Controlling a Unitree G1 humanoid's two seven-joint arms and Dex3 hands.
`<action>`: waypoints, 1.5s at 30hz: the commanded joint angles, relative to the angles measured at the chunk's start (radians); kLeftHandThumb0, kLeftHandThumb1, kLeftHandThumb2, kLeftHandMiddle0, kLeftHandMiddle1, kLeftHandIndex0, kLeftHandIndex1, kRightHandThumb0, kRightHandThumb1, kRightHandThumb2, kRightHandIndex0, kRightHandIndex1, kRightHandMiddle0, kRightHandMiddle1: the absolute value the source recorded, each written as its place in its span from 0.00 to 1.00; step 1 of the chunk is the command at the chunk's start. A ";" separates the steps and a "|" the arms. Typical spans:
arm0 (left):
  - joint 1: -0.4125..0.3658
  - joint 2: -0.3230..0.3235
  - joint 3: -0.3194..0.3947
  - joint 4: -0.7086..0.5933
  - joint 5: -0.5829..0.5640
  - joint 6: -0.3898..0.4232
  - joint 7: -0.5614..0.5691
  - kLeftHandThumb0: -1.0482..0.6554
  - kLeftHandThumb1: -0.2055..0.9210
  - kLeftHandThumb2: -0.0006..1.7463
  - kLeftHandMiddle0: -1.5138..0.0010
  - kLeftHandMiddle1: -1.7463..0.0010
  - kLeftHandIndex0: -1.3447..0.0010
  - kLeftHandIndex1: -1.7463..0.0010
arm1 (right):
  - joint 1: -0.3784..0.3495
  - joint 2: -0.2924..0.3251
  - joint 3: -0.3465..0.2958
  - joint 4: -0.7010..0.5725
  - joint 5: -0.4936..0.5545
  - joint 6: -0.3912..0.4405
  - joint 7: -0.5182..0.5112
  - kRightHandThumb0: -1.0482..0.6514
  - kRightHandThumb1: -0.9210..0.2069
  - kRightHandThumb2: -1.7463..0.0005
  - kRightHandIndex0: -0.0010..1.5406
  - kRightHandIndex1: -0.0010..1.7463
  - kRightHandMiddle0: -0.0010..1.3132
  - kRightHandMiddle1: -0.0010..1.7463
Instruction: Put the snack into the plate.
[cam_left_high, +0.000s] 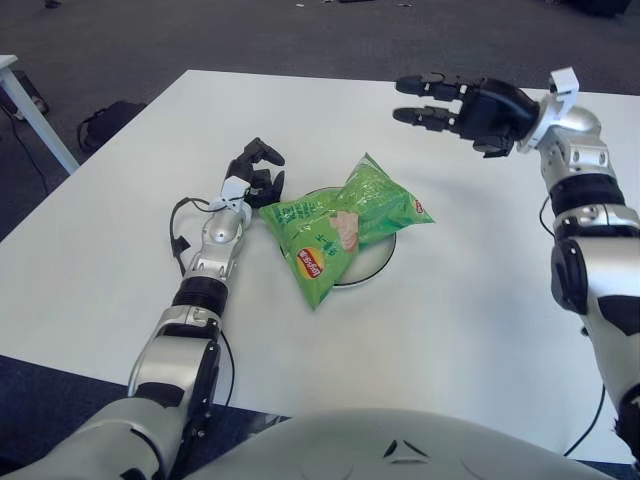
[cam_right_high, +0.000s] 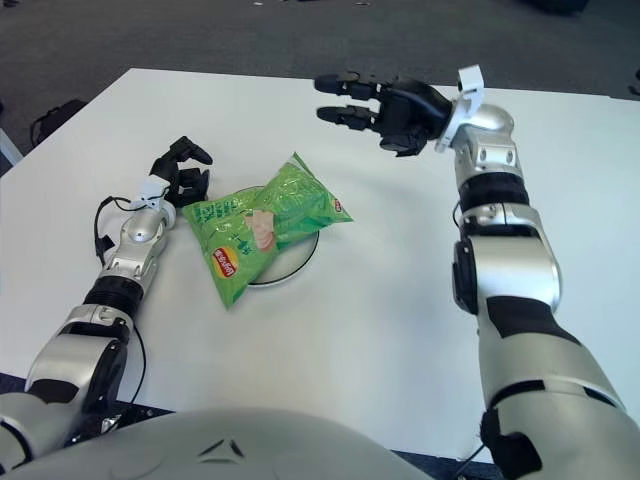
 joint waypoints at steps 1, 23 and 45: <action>0.077 -0.016 -0.010 0.050 0.014 0.029 -0.002 0.36 0.62 0.63 0.20 0.00 0.65 0.00 | 0.127 0.032 -0.037 -0.195 0.006 0.044 -0.156 0.31 0.46 0.49 0.20 0.12 0.00 0.48; 0.084 -0.016 0.004 0.050 -0.007 0.027 -0.035 0.36 0.61 0.64 0.19 0.00 0.64 0.00 | 0.384 0.286 -0.209 -0.310 -0.030 -0.068 -0.981 0.60 0.45 0.36 0.35 0.85 0.36 0.99; 0.088 -0.017 0.004 0.050 -0.021 0.004 -0.048 0.36 0.61 0.63 0.19 0.00 0.64 0.00 | 0.426 0.419 -0.210 -0.124 -0.295 -0.552 -1.544 0.61 0.86 0.04 0.58 0.93 0.52 1.00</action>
